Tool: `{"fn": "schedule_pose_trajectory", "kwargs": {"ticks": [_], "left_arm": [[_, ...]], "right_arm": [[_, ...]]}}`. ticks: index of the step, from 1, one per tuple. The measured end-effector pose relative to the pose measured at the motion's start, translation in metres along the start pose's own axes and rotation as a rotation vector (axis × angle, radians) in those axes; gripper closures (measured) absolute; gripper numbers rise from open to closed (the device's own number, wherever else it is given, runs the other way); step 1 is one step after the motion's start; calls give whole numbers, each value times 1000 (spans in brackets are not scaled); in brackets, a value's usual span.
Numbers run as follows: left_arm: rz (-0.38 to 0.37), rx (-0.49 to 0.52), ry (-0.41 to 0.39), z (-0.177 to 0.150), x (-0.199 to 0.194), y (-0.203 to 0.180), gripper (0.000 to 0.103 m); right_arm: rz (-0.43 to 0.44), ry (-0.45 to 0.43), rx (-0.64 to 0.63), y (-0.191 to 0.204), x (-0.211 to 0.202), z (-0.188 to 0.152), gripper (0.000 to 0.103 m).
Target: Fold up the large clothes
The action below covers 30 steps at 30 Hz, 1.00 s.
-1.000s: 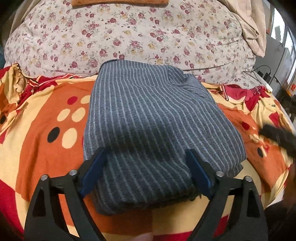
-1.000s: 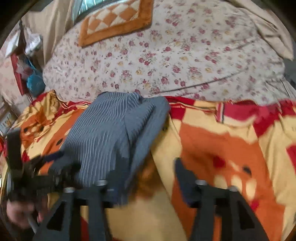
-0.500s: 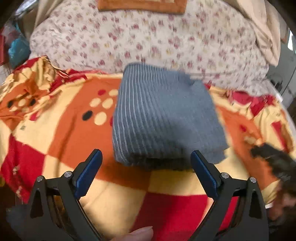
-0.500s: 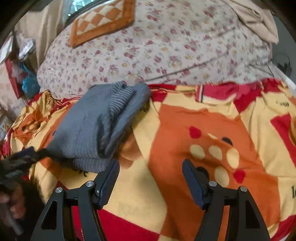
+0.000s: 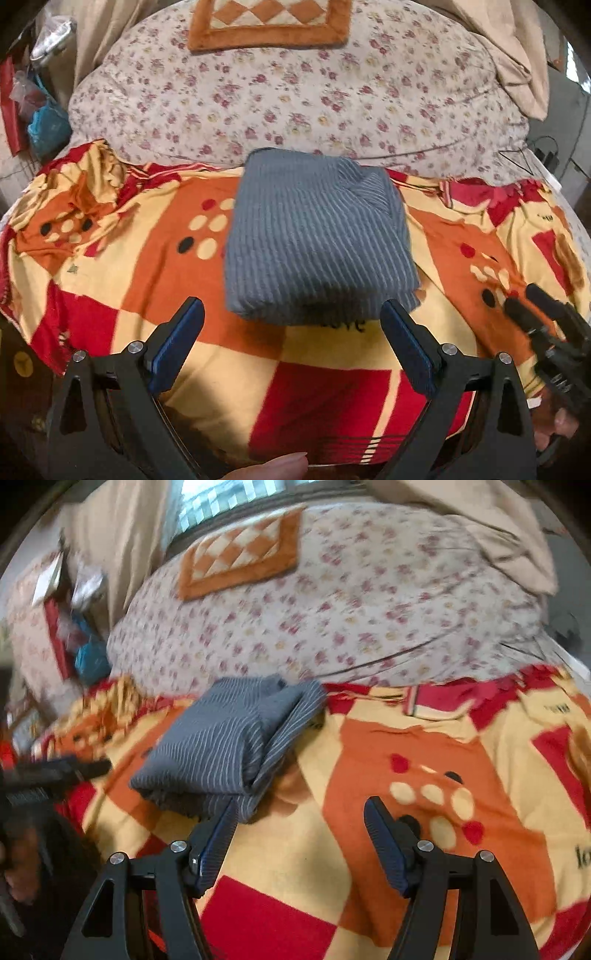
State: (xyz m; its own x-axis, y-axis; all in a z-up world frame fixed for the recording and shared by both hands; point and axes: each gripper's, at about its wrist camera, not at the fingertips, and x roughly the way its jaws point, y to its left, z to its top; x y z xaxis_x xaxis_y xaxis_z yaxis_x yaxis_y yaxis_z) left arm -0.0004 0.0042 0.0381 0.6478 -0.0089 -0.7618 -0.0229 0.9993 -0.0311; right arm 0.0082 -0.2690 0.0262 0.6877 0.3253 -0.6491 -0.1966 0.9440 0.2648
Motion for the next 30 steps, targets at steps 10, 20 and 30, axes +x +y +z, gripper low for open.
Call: {"fn": "schedule_pose_trajectory", "kwargs": {"ticks": [10,20,30], "left_arm": [[3,35,19,-19,23,10,7],[-13,15,19,-30,46,33,7],[-58,-10,47,-31,61,39,7]], "right_arm": [[-24,-56,-5,16,-10,-2,34],[-62,-50,-143,66,18,-3,33],[-85,-20,-168,75,42,-3,33]]}}
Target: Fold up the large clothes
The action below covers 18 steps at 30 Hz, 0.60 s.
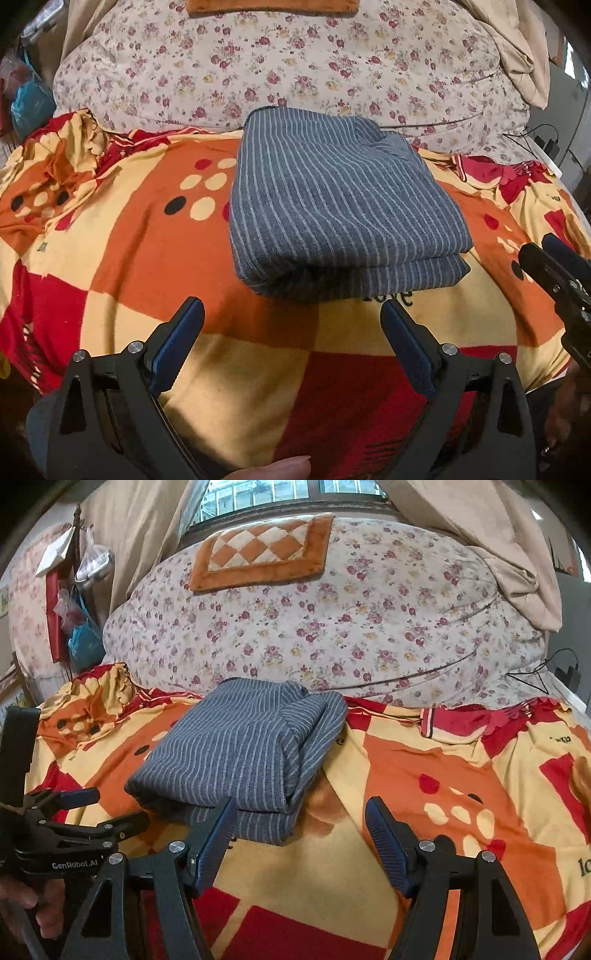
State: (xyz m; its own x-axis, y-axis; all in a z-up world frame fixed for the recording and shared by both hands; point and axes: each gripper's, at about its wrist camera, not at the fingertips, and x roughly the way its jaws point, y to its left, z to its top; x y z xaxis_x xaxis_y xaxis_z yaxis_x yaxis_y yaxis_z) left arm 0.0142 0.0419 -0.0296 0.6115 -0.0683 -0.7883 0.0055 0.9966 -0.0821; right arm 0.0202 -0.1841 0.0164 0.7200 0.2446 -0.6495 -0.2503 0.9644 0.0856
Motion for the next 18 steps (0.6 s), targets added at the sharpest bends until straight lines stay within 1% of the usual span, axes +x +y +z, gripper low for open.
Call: {"fn": "schedule_pose_trajectory", "kwargs": {"ticks": [7,11,14,15,16,17,18], "left_arm": [[3,-1,5,0,3,-1,7],[13,8,6,0,5,-3,7],[16,13,4,-1,5,-6,7],[18,16,3,-1,4,-7,7],[20,18,2,-1,4,-7,7],[23,21,3,-1,4,-8,7],[23,21,4,-1,5,-8,7]], "right_arm": [[16,12,-5,5,6,2,33],[21,6,-4,5,7,3,33],[9,-13,-5,5,5,3,33],[8,-19,-3,5,4,3,31],[4,-23,-1,5,3,4,25],[1,-28,7,4,3,3,23],[11,-28,17,3,3,3,23]]}}
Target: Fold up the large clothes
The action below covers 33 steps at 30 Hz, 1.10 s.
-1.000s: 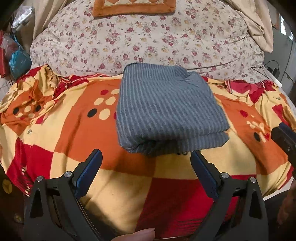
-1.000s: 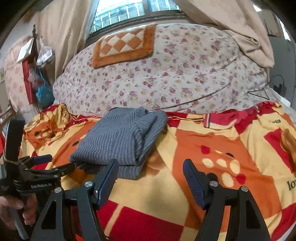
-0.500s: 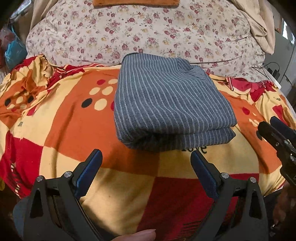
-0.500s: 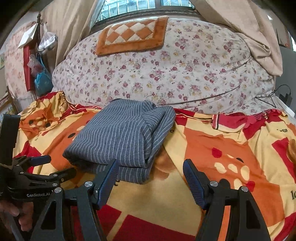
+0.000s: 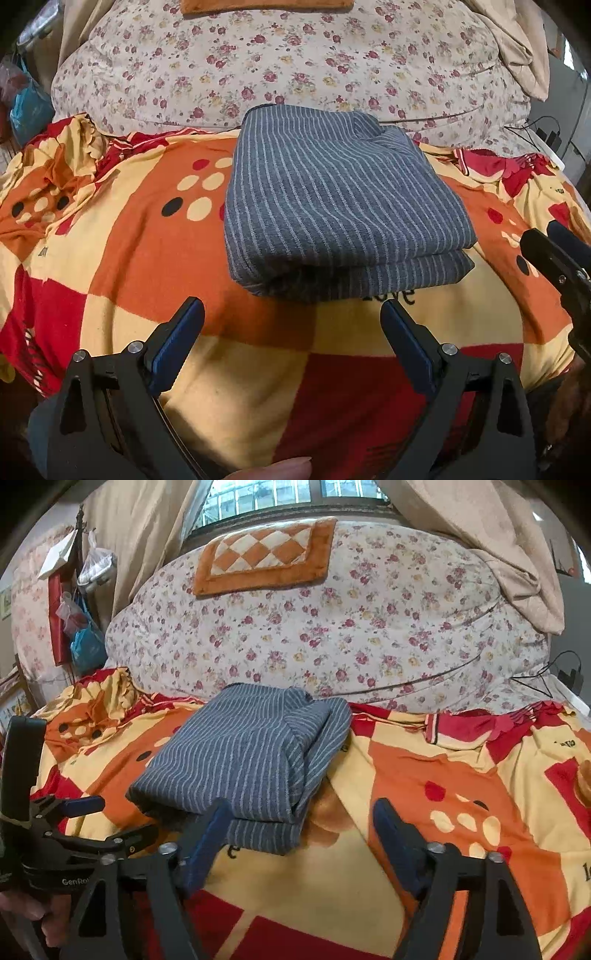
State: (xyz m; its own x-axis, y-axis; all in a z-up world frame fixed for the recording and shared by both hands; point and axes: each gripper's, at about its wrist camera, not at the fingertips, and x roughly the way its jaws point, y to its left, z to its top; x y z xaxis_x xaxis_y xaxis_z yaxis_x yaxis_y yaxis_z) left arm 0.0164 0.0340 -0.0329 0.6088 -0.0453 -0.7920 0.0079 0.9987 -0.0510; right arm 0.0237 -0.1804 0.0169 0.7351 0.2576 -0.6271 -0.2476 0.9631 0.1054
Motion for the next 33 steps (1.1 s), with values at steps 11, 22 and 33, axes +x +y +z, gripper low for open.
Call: {"fn": "schedule_pose_trajectory", "kwargs": {"ticks": [11,22,33], "left_arm": [[5,21,-13,0,-1,-6,7],[5,19,-11,-1,-3,-5,7],[-16,16,-34,-5,-9,-6,7]], "right_arm": [[-24,58,-13,0,3,-1,23],[-45,60,6,-2,-1,0,23],[-46,48,-14,7,-5,3,23]]}}
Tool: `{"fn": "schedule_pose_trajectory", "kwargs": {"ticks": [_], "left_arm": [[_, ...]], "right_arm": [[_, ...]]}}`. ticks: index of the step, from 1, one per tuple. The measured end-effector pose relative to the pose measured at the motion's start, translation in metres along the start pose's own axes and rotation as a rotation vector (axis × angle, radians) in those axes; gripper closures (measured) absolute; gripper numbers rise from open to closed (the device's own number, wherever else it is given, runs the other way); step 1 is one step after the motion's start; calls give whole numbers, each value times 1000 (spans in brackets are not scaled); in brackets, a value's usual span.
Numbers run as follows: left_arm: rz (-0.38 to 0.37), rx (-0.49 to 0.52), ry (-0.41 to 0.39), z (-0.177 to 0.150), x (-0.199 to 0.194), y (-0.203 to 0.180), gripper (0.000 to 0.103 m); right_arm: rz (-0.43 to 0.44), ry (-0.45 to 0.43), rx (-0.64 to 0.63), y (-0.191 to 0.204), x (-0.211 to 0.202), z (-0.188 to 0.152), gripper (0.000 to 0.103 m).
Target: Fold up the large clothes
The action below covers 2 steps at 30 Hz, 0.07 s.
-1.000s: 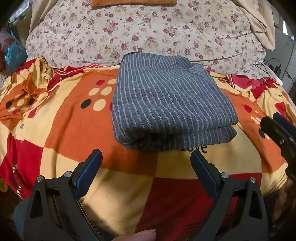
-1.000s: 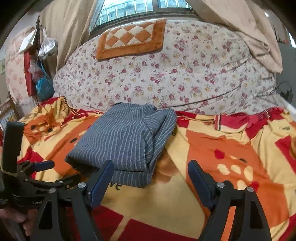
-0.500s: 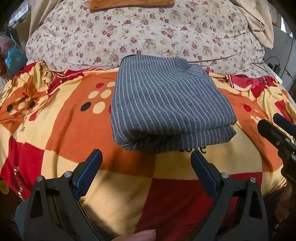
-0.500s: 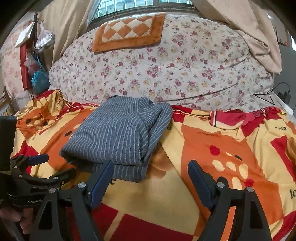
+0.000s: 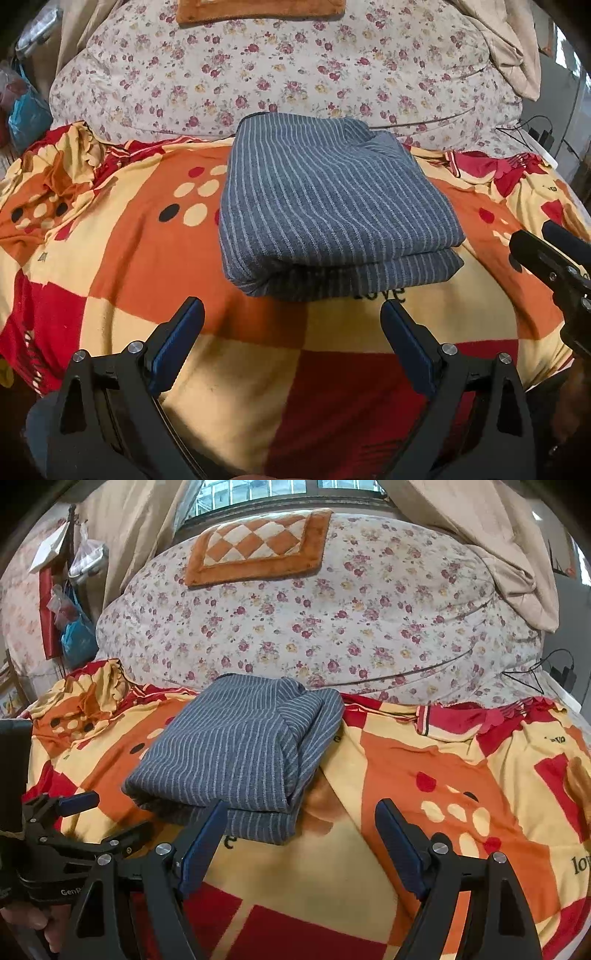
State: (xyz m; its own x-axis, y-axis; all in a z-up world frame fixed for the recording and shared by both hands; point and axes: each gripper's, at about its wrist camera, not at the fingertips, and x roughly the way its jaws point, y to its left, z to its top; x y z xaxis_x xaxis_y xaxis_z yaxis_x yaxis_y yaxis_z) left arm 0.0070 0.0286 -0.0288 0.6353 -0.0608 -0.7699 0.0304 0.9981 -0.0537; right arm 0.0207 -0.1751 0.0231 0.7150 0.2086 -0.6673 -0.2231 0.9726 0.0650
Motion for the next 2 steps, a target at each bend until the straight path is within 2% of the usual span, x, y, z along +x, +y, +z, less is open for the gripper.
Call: {"fn": "schedule_pose_trajectory", "kwargs": {"ticks": [2], "left_arm": [[2,0,1,0,0,0,7]], "right_arm": [[0,1,2,0,1,0,23]]}}
